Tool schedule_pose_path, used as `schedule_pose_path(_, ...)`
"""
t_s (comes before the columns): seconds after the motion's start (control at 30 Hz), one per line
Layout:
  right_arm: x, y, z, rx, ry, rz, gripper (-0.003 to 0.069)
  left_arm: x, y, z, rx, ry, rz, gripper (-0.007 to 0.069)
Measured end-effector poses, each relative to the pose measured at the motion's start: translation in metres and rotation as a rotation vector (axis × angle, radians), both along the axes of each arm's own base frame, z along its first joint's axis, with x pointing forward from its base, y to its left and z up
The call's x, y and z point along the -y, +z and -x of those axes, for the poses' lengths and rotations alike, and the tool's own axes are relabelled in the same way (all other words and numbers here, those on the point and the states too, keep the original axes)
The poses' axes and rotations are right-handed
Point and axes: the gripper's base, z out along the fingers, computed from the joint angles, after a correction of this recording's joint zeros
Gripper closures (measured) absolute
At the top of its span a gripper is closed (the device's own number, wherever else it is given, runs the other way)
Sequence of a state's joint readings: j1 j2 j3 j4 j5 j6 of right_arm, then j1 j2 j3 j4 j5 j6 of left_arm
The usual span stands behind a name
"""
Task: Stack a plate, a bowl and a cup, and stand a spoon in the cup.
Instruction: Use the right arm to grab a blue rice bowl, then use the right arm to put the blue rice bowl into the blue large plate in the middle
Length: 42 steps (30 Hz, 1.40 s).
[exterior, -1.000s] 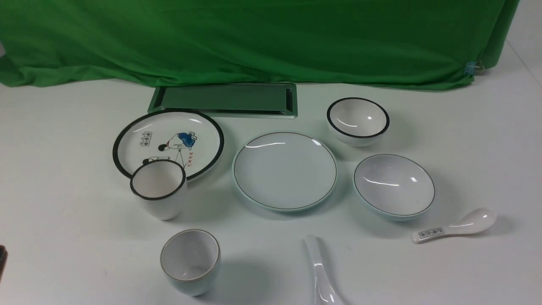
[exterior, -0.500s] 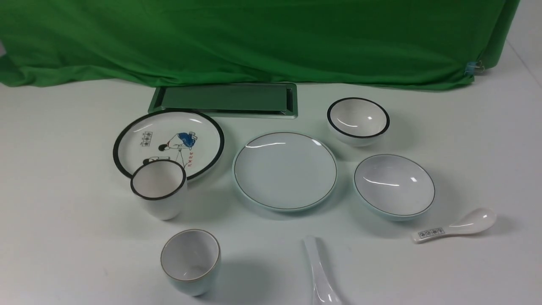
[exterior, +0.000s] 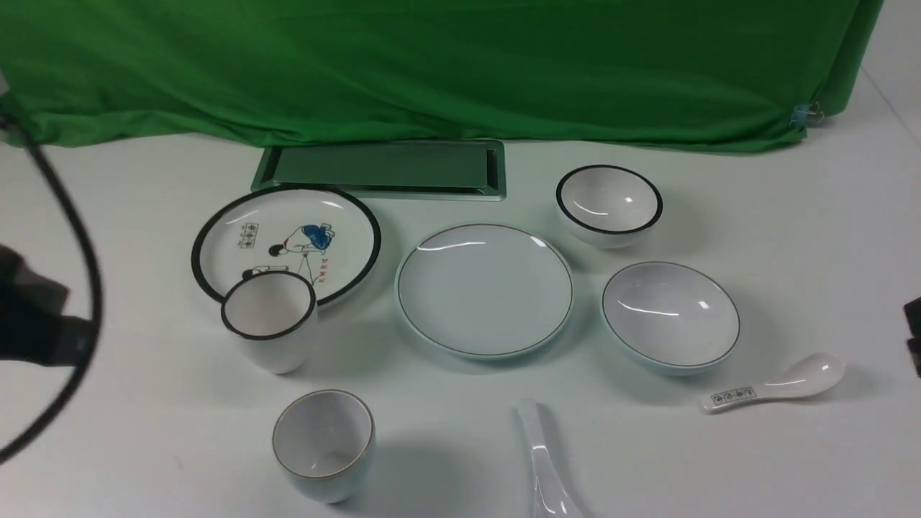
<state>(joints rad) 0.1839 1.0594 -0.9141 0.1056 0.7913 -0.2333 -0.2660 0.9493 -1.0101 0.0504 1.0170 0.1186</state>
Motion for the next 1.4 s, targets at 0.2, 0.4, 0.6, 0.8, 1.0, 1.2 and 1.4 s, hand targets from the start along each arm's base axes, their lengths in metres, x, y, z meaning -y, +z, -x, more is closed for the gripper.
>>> schedule_pose_path(0.2, -0.010, -0.027, -0.050, -0.117, -0.011, 0.013, 0.0580, 0.042, -0.013, -0.022, -0.031, -0.181, -0.012, 0.0653)
schedule_pose_path(0.4, -0.021, -0.062, -0.112, -0.141, -0.054, -0.008, 0.0267, 0.083, -0.041, -0.050, -0.077, -0.262, 0.052, 0.0653)
schedule_pose_path(0.6, -0.029, -0.095, -0.155, -0.163, -0.077, -0.016, 0.0215, 0.097, -0.062, -0.068, -0.110, -0.293, 0.043, 0.0653)
schedule_pose_path(0.8, -0.036, -0.142, -0.183, -0.273, -0.107, -0.023, 0.0266, 0.105, -0.079, -0.083, -0.115, -0.307, 0.025, 0.0653)
schedule_pose_path(1.0, -0.039, -0.145, -0.187, -0.307, -0.114, -0.041, 0.0501, 0.107, -0.085, -0.087, -0.113, -0.335, -0.001, 0.0653)
schedule_pose_path(1.2, -0.042, -0.101, -0.183, -0.297, -0.038, -0.054, 0.0589, 0.104, -0.085, -0.088, -0.112, -0.325, -0.034, 0.0653)
schedule_pose_path(1.4, -0.075, -0.055, -0.190, -0.209, 0.119, -0.181, 0.0589, 0.098, -0.084, -0.086, -0.131, -0.283, -0.071, 0.0653)
